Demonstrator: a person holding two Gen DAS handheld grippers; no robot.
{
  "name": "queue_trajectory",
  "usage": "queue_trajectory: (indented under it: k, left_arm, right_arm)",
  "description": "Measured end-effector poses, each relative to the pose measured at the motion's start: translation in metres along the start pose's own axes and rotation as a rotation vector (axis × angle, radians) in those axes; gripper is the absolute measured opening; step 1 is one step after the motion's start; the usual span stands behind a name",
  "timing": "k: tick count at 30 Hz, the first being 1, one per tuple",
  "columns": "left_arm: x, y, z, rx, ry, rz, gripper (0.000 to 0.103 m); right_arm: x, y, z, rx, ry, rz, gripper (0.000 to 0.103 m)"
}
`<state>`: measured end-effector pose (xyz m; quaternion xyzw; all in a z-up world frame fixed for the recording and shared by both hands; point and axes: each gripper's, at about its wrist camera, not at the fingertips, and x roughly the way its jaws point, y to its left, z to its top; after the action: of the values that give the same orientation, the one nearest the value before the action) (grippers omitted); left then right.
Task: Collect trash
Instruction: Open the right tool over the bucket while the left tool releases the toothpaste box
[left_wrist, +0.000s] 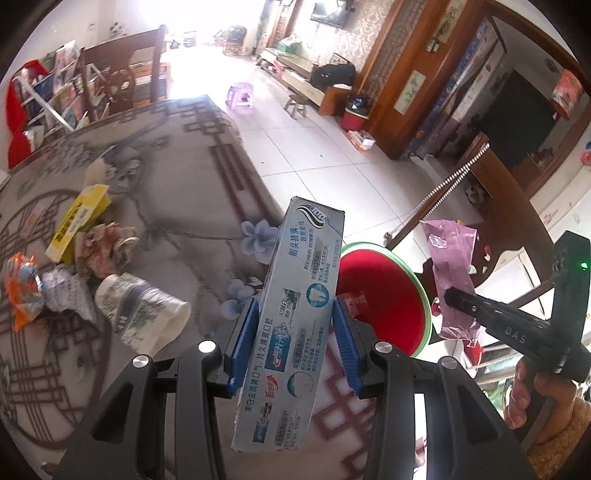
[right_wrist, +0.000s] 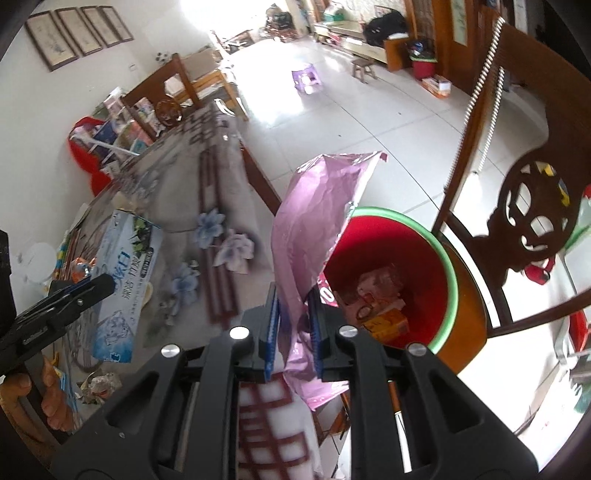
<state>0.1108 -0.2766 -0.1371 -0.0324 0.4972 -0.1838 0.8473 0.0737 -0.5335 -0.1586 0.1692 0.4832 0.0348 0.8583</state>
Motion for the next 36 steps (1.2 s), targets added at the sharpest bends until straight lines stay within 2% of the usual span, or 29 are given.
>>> queue_trajectory:
  k: [1, 3, 8, 13, 21, 22, 23, 24, 27, 31, 33, 36]
  left_arm:
    - [0.002, -0.003, 0.001, 0.009, 0.002, -0.002, 0.039]
    - [0.006, -0.011, 0.004, 0.031, 0.005, -0.009, 0.039]
    - [0.023, -0.029, 0.011, 0.082, 0.028, -0.039, 0.039]
    - [0.047, -0.061, 0.016, 0.158, 0.064, -0.102, 0.039]
    - [0.081, -0.109, 0.016, 0.273, 0.119, -0.158, 0.04]
    - [0.083, -0.115, 0.018, 0.292, 0.117, -0.157, 0.042]
    - [0.084, -0.119, 0.019, 0.302, 0.111, -0.148, 0.053]
    - [0.083, -0.121, 0.02, 0.306, 0.099, -0.147, 0.056]
    - [0.072, -0.12, 0.024, 0.294, 0.066, -0.164, 0.057]
    - [0.05, -0.106, 0.024, 0.263, 0.019, -0.145, 0.057]
    - [0.036, -0.095, 0.022, 0.215, -0.013, -0.118, 0.062]
    - [0.015, -0.071, 0.012, 0.117, -0.038, -0.118, 0.063]
  right_arm:
    - [0.002, -0.004, 0.001, 0.011, 0.003, -0.008, 0.021]
    - [0.003, -0.011, 0.001, 0.033, -0.001, -0.022, 0.045]
    - [-0.002, -0.025, 0.006, 0.071, -0.039, -0.058, 0.058]
    - [-0.014, -0.042, 0.005, 0.121, -0.069, -0.084, 0.061]
    - [-0.036, -0.075, -0.007, 0.203, -0.097, -0.15, 0.061]
    - [-0.038, -0.078, -0.009, 0.212, -0.099, -0.157, 0.061]
    - [-0.04, -0.08, -0.011, 0.22, -0.101, -0.163, 0.061]
    - [-0.042, -0.082, -0.013, 0.224, -0.101, -0.166, 0.061]
    - [-0.045, -0.079, -0.015, 0.219, -0.104, -0.17, 0.061]
    - [-0.044, -0.07, -0.016, 0.197, -0.103, -0.158, 0.061]
    - [-0.041, -0.061, -0.015, 0.178, -0.098, -0.15, 0.061]
    - [-0.036, -0.048, -0.014, 0.149, -0.084, -0.135, 0.061]
